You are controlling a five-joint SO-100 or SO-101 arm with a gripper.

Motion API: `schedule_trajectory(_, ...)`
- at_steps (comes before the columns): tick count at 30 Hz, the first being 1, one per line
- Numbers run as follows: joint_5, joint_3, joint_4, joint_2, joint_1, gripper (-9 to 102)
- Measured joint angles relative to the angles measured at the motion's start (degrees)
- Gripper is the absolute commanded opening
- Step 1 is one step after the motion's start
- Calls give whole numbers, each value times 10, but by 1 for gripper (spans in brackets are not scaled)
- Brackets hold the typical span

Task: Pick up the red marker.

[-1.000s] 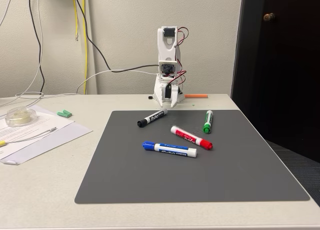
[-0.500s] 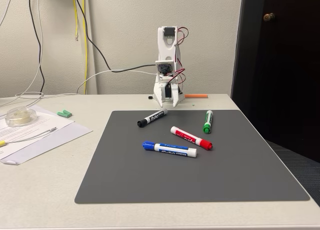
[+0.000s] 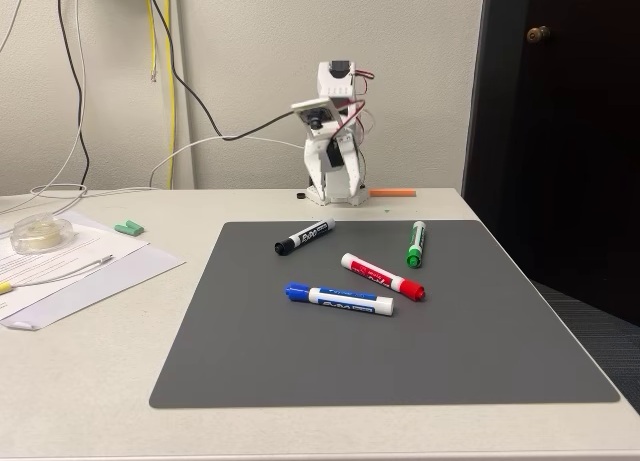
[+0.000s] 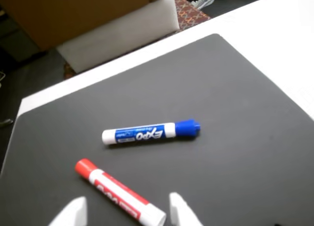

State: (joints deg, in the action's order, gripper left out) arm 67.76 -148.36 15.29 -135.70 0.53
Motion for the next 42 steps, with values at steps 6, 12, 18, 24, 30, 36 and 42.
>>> schedule_trajectory(6, -100, 184, 204, 55, 20, 26)
schedule_trajectory(12, -212, 364, 357, 156, 45, 23)
schedule_trajectory(18, -323, 565, 506, 301, 71, 25)
schedule_trajectory(24, -446, 602, 531, 360, 83, 25)
schedule_trajectory(30, -475, 604, 531, 395, 84, 26)
schedule_trajectory(36, -494, 605, 526, 424, 83, 26)
schedule_trajectory(42, -607, 607, 503, 452, 78, 16)
